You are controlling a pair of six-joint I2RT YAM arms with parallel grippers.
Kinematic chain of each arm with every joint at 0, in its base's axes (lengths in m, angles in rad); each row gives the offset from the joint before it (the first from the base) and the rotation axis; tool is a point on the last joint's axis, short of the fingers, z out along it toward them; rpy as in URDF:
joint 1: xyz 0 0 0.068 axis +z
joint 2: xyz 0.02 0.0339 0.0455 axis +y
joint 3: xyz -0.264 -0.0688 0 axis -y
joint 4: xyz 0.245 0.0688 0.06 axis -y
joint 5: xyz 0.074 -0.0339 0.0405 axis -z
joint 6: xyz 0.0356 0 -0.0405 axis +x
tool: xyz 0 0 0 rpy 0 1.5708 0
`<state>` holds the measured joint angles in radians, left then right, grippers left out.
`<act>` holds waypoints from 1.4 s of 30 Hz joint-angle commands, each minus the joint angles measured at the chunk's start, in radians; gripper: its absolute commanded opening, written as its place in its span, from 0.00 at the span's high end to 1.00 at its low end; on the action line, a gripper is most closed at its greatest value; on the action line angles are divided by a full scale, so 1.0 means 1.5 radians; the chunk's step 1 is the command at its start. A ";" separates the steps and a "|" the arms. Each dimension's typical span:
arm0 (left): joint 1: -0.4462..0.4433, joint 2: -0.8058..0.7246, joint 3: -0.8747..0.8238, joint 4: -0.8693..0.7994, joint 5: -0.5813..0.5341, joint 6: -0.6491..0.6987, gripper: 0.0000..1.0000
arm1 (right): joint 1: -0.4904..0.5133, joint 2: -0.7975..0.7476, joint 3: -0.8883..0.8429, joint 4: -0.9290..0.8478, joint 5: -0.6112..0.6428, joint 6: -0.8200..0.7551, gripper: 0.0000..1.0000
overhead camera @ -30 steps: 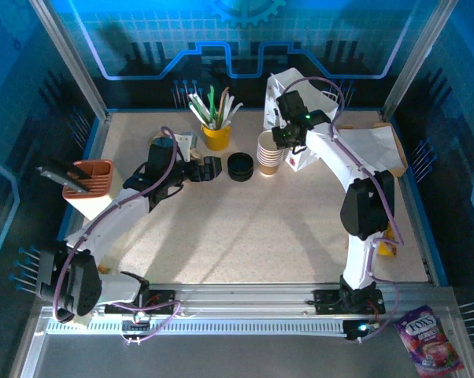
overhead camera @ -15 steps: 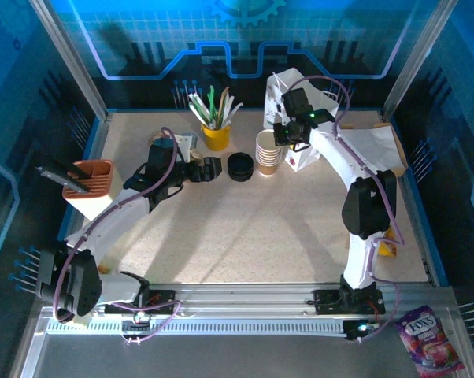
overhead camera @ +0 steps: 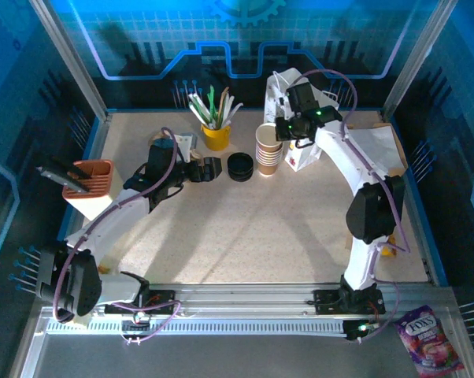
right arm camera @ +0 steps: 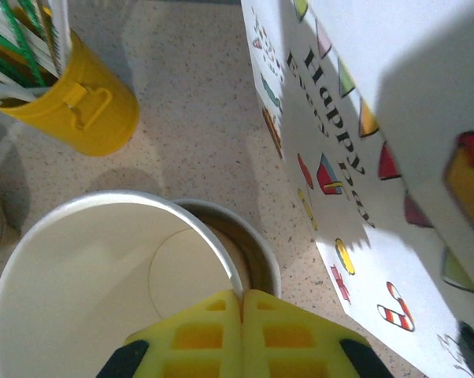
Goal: Pack the takeout coffee
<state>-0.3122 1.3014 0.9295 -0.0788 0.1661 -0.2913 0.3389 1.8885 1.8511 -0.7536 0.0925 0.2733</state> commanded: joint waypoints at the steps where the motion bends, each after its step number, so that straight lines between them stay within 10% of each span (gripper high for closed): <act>1: -0.002 -0.006 -0.005 0.015 0.015 -0.013 0.00 | -0.007 -0.053 0.033 -0.019 -0.022 0.009 0.96; 21: 0.078 -0.091 -0.098 0.091 -0.007 -0.133 0.00 | 0.126 -0.325 -0.277 0.018 -0.071 -0.021 0.95; 42: 0.064 -0.089 -0.066 0.004 0.011 -0.077 0.00 | 0.298 -0.145 -0.419 0.199 -0.097 0.025 0.94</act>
<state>-0.2089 1.1843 0.8322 -0.0734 0.1734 -0.4355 0.7586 1.6436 1.2385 -0.5053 -0.0296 0.2890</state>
